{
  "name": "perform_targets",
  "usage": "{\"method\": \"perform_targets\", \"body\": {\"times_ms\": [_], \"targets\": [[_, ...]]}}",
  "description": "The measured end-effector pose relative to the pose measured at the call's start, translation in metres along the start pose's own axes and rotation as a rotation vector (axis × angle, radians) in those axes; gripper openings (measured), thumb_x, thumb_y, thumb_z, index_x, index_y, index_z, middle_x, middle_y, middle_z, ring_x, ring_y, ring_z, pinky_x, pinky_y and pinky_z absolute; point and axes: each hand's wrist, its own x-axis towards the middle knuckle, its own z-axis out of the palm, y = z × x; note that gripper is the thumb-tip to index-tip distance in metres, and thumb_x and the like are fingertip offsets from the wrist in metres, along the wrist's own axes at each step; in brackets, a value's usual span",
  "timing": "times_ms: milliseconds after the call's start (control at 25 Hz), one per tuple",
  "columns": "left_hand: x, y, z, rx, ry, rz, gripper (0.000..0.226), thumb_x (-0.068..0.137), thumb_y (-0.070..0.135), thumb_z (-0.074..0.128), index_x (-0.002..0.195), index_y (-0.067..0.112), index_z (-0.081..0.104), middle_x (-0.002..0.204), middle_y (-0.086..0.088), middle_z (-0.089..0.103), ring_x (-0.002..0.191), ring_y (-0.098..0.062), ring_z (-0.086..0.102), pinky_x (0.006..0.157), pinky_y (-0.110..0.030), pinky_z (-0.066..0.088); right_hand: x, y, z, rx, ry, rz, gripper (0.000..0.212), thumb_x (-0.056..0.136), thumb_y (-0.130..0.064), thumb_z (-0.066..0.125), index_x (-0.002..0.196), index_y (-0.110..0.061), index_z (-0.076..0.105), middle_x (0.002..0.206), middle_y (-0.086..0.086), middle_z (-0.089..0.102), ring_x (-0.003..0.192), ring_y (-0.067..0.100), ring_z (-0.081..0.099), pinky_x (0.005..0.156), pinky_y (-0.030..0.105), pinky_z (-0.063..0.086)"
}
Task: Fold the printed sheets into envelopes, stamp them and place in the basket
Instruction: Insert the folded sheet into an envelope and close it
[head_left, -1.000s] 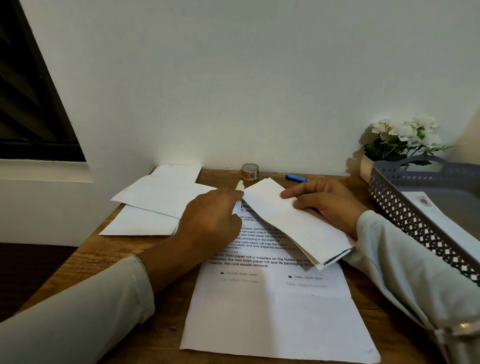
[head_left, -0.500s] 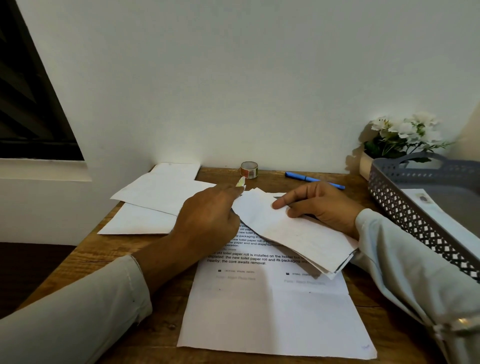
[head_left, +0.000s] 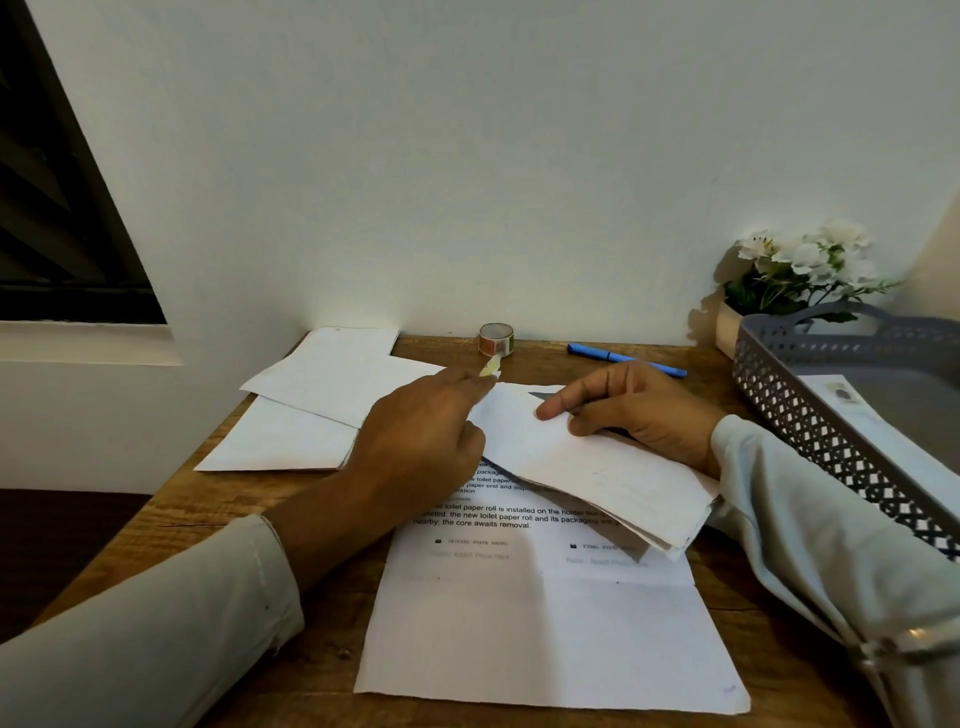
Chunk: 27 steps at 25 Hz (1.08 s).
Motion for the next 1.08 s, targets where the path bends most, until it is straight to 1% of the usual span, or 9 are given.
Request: {"method": "perform_targets", "body": {"times_ms": [120, 320, 400, 520, 680, 840, 920, 1000, 1080], "targets": [[-0.002, -0.003, 0.005, 0.002, -0.028, 0.061, 0.058, 0.092, 0.027, 0.045, 0.149, 0.026, 0.045, 0.150, 0.004, 0.050, 0.134, -0.017, 0.047, 0.110, -0.027, 0.035, -0.001, 0.000, 0.003, -0.009, -0.034, 0.002, 0.030, 0.091, 0.007, 0.060, 0.107, -0.010, 0.078, 0.113, 0.008, 0.077, 0.108, 0.027, 0.070, 0.086, 0.026, 0.058], [-0.001, 0.004, 0.006, -0.046, -0.045, 0.159, 0.049, 0.092, 0.020, 0.048, 0.140, 0.023, 0.058, 0.140, 0.002, 0.060, 0.125, -0.016, 0.054, 0.106, -0.026, 0.038, 0.002, -0.001, 0.005, -0.035, -0.050, -0.007, 0.031, 0.093, 0.007, 0.059, 0.113, -0.008, 0.076, 0.117, 0.005, 0.075, 0.109, 0.021, 0.070, 0.082, 0.020, 0.057], [-0.002, 0.006, 0.004, -0.031, -0.034, 0.155, 0.045, 0.092, 0.019, 0.049, 0.135, 0.020, 0.063, 0.135, 0.000, 0.064, 0.121, -0.018, 0.057, 0.103, -0.028, 0.041, 0.003, 0.000, 0.007, 0.008, -0.036, -0.005, 0.032, 0.092, 0.007, 0.061, 0.116, -0.009, 0.074, 0.117, 0.006, 0.075, 0.113, 0.024, 0.069, 0.090, 0.026, 0.057], [-0.001, 0.002, -0.002, 0.009, 0.037, 0.079, 0.046, 0.091, 0.021, 0.047, 0.134, 0.019, 0.063, 0.134, -0.002, 0.065, 0.120, -0.022, 0.059, 0.103, -0.034, 0.044, 0.002, 0.002, 0.005, 0.076, 0.002, 0.054, 0.033, 0.088, 0.002, 0.069, 0.115, -0.016, 0.074, 0.097, 0.011, 0.076, 0.095, 0.032, 0.070, 0.089, 0.044, 0.055], [0.001, -0.003, -0.006, 0.033, 0.047, -0.024, 0.046, 0.095, 0.022, 0.051, 0.141, 0.023, 0.056, 0.141, 0.001, 0.059, 0.126, -0.020, 0.054, 0.107, -0.038, 0.044, 0.004, 0.003, 0.005, 0.063, 0.046, 0.060, 0.042, 0.074, 0.000, 0.074, 0.111, -0.019, 0.072, 0.082, 0.005, 0.074, 0.082, 0.034, 0.068, 0.078, 0.043, 0.053], [-0.008, 0.012, -0.006, 0.026, 0.042, 0.128, 0.048, 0.089, 0.023, 0.049, 0.136, 0.019, 0.061, 0.132, -0.002, 0.065, 0.114, -0.023, 0.060, 0.094, -0.040, 0.053, 0.004, 0.001, 0.016, 0.105, 0.150, -0.032, 0.044, 0.072, 0.004, 0.076, 0.112, -0.013, 0.068, 0.076, 0.005, 0.071, 0.068, 0.029, 0.065, 0.063, 0.034, 0.051], [-0.010, 0.020, -0.005, 0.017, 0.034, 0.174, 0.048, 0.088, 0.022, 0.051, 0.135, 0.019, 0.062, 0.130, -0.003, 0.066, 0.112, -0.024, 0.061, 0.091, -0.040, 0.055, 0.003, -0.003, 0.022, 0.100, 0.193, -0.063, 0.042, 0.079, 0.007, 0.075, 0.116, -0.010, 0.065, 0.077, 0.009, 0.070, 0.056, 0.023, 0.062, 0.047, 0.026, 0.047], [-0.010, 0.019, -0.003, 0.007, 0.062, 0.174, 0.048, 0.089, 0.022, 0.053, 0.136, 0.019, 0.061, 0.134, -0.003, 0.064, 0.118, -0.023, 0.060, 0.097, -0.040, 0.053, 0.000, -0.005, 0.026, 0.130, 0.224, -0.068, 0.036, 0.084, 0.006, 0.072, 0.116, -0.009, 0.063, 0.077, 0.012, 0.068, 0.046, 0.019, 0.057, 0.035, 0.020, 0.038], [-0.008, 0.010, -0.002, -0.008, 0.098, 0.095, 0.048, 0.090, 0.023, 0.055, 0.139, 0.021, 0.058, 0.139, -0.001, 0.061, 0.125, -0.021, 0.057, 0.107, -0.035, 0.044, -0.003, -0.006, 0.028, 0.183, 0.225, -0.053, 0.032, 0.086, 0.003, 0.069, 0.116, -0.009, 0.062, 0.072, 0.012, 0.065, 0.042, 0.022, 0.050, 0.033, 0.020, 0.033]]}}
